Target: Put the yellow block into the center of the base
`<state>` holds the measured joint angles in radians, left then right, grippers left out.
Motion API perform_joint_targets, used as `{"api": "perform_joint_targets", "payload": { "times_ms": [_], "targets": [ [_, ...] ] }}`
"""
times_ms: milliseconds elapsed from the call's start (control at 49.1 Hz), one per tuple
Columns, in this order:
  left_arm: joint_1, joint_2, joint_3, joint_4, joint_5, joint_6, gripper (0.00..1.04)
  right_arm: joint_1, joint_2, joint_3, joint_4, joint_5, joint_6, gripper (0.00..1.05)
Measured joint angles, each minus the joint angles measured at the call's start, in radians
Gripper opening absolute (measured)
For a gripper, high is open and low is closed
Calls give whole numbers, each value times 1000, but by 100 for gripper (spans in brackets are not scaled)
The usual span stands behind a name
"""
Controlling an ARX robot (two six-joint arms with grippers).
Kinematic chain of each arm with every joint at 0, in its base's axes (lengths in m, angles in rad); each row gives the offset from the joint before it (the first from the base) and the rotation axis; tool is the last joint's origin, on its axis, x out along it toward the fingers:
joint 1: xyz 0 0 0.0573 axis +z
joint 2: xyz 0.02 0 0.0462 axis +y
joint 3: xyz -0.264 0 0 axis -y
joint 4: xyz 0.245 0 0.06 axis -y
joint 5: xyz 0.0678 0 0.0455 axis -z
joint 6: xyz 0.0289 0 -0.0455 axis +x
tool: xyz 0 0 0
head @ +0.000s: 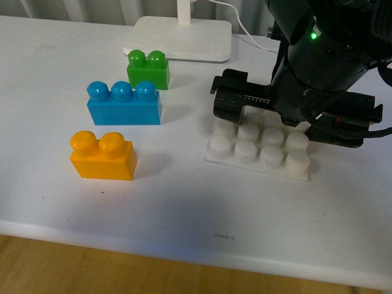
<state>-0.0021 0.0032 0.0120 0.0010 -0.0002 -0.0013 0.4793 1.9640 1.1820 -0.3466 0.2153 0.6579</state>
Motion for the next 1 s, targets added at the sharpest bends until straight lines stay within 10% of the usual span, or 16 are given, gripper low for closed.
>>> {"api": "perform_joint_targets", "payload": {
  "times_ms": [448,997],
  "targets": [
    [0,0,0,0,0,0,98,-80,-212,-97,85,-39,-108,96],
    [0,0,0,0,0,0,98,-433,-931,-511,246,-431,-324,96]
  ]
}}
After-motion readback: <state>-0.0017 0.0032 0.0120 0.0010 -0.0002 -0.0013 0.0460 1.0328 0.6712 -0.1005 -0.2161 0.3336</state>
